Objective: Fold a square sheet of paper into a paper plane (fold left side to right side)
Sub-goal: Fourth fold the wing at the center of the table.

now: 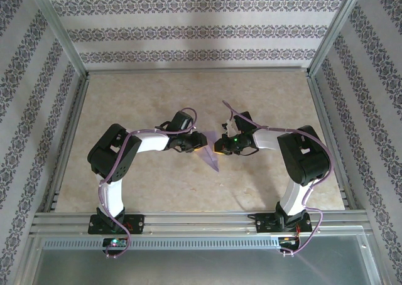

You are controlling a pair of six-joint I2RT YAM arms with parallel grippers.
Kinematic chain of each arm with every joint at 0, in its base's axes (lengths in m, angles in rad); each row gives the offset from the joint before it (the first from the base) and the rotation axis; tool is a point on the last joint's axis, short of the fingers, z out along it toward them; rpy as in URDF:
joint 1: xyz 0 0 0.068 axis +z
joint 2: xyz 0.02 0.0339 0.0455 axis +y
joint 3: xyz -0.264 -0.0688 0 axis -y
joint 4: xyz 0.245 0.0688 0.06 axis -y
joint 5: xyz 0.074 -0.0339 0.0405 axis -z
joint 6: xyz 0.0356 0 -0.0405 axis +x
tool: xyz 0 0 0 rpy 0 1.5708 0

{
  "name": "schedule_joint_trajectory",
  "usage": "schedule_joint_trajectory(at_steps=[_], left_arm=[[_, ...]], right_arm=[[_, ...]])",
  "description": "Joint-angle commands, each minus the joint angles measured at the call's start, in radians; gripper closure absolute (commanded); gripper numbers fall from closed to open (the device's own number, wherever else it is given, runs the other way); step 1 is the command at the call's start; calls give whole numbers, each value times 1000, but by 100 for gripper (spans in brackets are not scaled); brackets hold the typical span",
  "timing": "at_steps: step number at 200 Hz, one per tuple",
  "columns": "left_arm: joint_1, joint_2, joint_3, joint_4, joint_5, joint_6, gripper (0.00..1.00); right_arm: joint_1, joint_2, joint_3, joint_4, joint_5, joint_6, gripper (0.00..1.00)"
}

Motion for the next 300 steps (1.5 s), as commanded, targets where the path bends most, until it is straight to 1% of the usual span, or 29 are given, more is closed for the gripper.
schedule_joint_trajectory(at_steps=[1, 67, 103, 190, 199, 228, 245, 263, 278, 300], left_arm=[[-15, 25, 15, -57, -21, 28, 68], [-15, 25, 17, -60, -22, 28, 68], [-14, 28, 19, -59, -22, 28, 68], [-15, 35, 22, -53, -17, 26, 68], [-15, 35, 21, -53, -16, 25, 68], [-15, 34, 17, -49, -17, 24, 68], [-15, 33, 16, -47, -16, 23, 68], [-15, 32, 16, -44, -16, 23, 68], [-15, 32, 16, -43, -17, 23, 68], [-15, 32, 16, -42, -15, 24, 68]], right_arm=[[-7, -12, -15, -20, 12, -24, 100], [-6, -27, -42, -5, -26, -10, 100], [-8, -26, -53, 7, -9, 0, 100], [-2, -13, -42, 17, -23, 6, 99], [0, -17, -44, 22, -27, 9, 97], [0, -44, -49, 34, -46, 30, 84], [-1, -69, -53, 31, -61, 42, 80], [3, -115, -67, -3, -40, 48, 74], [6, -145, -81, -47, -8, 44, 71], [27, -189, -108, -100, 45, 46, 70]])
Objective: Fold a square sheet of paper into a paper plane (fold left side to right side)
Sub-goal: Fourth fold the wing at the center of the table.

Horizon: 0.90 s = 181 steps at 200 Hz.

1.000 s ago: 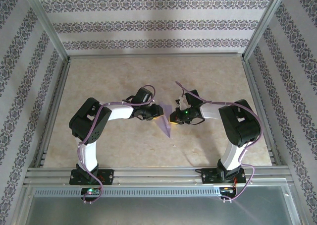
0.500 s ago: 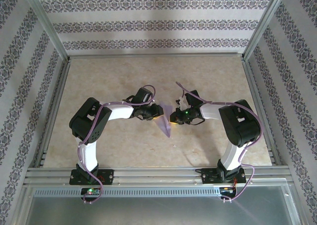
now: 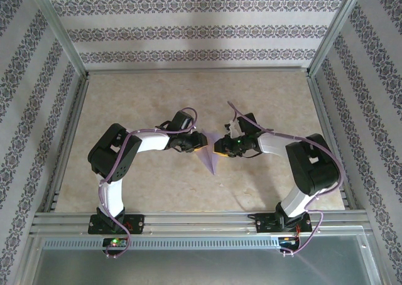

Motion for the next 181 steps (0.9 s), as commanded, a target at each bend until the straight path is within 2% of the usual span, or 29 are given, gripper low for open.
schedule_joint_trajectory(at_steps=[1, 25, 59, 102, 181], left_arm=[[-15, 28, 7, -28, -16, 17, 68], [-15, 28, 3, -26, -18, 17, 68], [-15, 33, 3, -22, -16, 17, 68], [-15, 33, 1, -13, -16, 9, 68], [-15, 33, 0, -13, -15, 10, 68]], right_arm=[[28, -52, -34, -86, 61, 2, 70], [105, -91, -14, -217, 196, -34, 70], [203, -117, 6, -274, 331, -7, 71], [295, -67, 84, -354, 472, -12, 70], [365, -15, 138, -412, 543, 5, 81]])
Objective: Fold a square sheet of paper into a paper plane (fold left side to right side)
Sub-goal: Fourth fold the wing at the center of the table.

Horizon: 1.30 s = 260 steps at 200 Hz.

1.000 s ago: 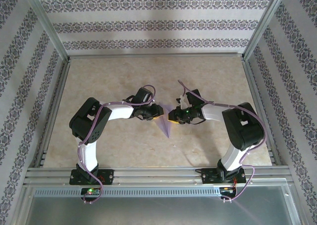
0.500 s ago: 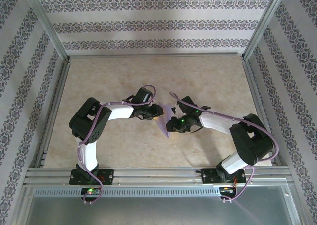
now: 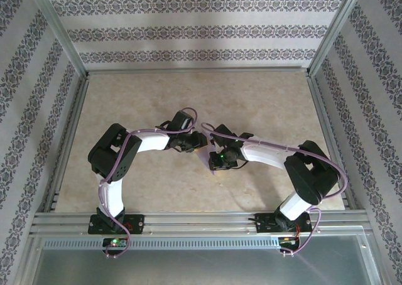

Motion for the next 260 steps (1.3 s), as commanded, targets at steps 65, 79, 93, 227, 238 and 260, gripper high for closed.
schedule_joint_trajectory(at_steps=[65, 79, 93, 227, 238, 260], left_arm=[[-15, 33, -2, -10, -15, 10, 68], [-15, 32, -2, -12, -15, 10, 68], [-15, 31, -2, -12, -15, 10, 68], [-15, 17, -4, -20, -21, 13, 68], [-15, 15, -3, -21, -21, 14, 68], [-15, 16, -2, -24, -21, 14, 68]], right_arm=[[58, 37, 49, -87, 79, 24, 84], [64, 40, 53, -93, 83, 24, 85], [68, 43, 53, -98, 92, 26, 86], [71, 95, 52, -37, 53, -35, 91], [67, 94, 47, -37, 51, -33, 91], [53, 70, 36, -34, 41, -32, 90]])
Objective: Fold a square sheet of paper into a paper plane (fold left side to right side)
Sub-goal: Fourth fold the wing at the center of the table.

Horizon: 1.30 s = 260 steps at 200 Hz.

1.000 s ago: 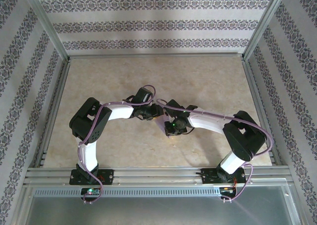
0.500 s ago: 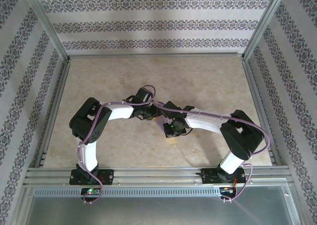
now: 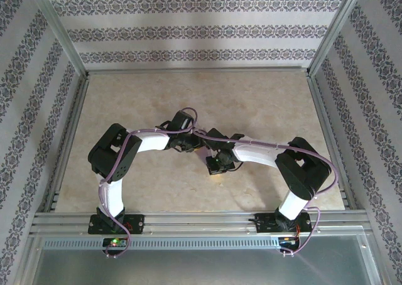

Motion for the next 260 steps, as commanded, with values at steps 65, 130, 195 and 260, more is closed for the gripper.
schedule_joint_trajectory(at_steps=[65, 130, 195, 260], left_arm=[[-15, 22, 0, -27, -18, 16, 68], [-15, 19, -3, -24, -19, 15, 68], [-15, 15, -5, -25, -20, 13, 68], [-15, 14, -9, -23, -20, 13, 68]], right_arm=[[-153, -204, -46, 67, -208, -58, 65], [-331, -147, -94, 294, -429, -21, 59], [-344, -20, -67, 433, -456, 36, 63], [-341, 32, -57, 441, -463, 32, 79]])
